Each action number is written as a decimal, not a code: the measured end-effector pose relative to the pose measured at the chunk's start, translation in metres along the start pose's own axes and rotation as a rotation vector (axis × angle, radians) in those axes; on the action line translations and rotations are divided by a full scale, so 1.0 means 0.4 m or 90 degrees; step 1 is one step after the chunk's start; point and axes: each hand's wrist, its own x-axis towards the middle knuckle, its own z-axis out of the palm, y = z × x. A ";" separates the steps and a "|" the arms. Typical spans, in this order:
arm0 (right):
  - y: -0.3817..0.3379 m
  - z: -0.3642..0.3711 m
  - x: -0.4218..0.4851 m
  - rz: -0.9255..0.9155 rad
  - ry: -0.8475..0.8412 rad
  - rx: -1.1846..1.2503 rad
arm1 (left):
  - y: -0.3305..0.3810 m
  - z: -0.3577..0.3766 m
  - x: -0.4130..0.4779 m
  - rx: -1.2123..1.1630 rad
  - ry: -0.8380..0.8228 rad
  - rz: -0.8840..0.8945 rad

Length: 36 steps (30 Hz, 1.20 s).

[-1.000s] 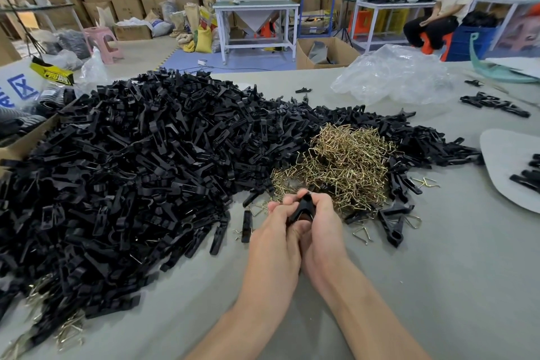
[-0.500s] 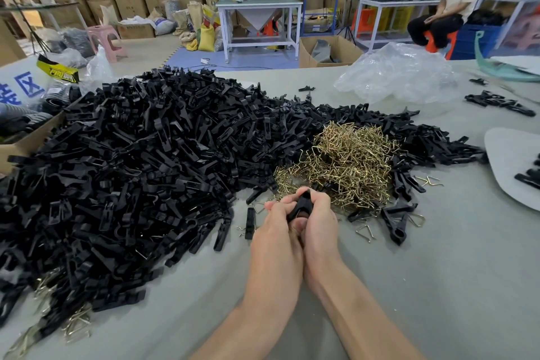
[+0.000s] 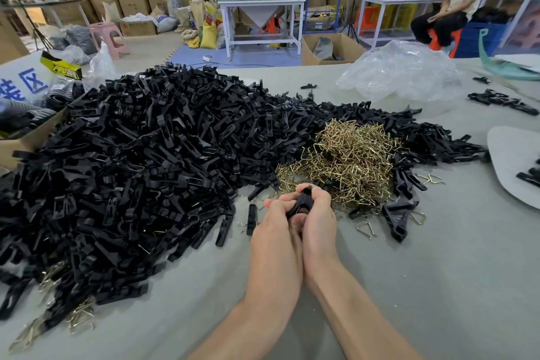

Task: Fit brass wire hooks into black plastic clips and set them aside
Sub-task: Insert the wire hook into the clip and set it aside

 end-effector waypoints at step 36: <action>-0.017 -0.019 0.014 0.058 -0.081 0.198 | -0.048 -0.009 0.031 -0.007 -0.026 -0.029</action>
